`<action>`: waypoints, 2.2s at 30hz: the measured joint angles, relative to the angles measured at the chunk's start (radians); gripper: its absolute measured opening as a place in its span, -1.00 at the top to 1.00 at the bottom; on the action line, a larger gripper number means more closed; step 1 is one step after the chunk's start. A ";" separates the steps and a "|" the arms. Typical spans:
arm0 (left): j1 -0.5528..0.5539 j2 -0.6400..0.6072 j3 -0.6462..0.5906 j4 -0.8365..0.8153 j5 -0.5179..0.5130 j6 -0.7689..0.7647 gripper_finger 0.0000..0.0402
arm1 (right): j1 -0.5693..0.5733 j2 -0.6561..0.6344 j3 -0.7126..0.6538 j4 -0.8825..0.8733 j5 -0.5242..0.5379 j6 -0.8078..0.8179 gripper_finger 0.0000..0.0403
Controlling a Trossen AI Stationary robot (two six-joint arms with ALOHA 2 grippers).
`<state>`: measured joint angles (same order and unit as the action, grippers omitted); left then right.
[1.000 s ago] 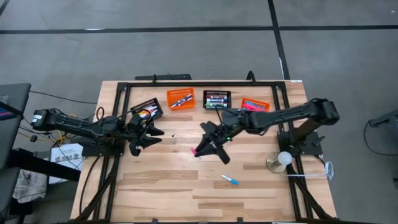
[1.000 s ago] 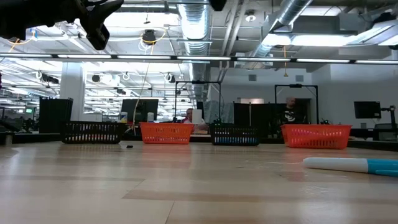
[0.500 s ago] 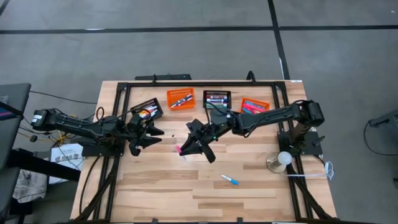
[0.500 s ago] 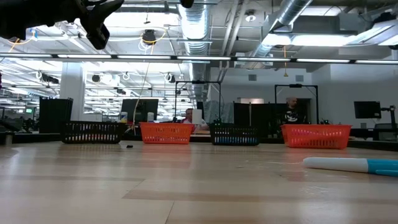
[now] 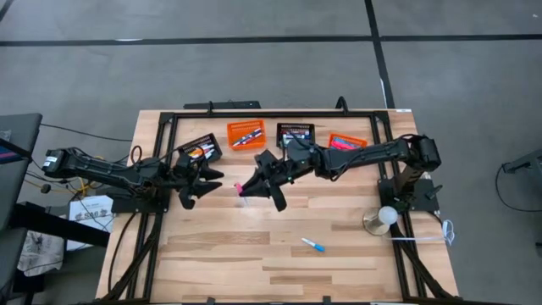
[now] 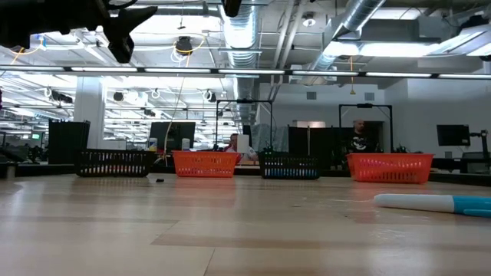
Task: Pick & Place Markers
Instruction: Put the white pink marker into the left black bin
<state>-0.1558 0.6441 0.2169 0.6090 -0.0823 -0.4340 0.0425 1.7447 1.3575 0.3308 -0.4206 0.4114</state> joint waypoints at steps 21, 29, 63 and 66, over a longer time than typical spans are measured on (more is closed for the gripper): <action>-0.002 0.156 0.000 0.098 -0.040 0.033 0.10 | -0.086 0.126 0.005 0.068 0.057 0.034 0.83; -0.002 0.154 0.000 0.151 0.112 -0.020 0.10 | -0.115 0.126 0.005 0.069 0.055 0.034 0.81; -0.002 0.157 0.000 0.233 0.067 -0.020 0.10 | -0.082 0.126 0.005 0.180 0.133 0.122 0.81; -0.002 0.157 0.000 0.240 0.065 -0.020 0.10 | -0.082 0.126 0.005 0.186 0.141 0.140 0.83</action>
<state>-0.1574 0.8013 0.2173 0.8495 -0.0170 -0.4538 -0.0395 1.8702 1.3624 0.5164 -0.2799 0.5511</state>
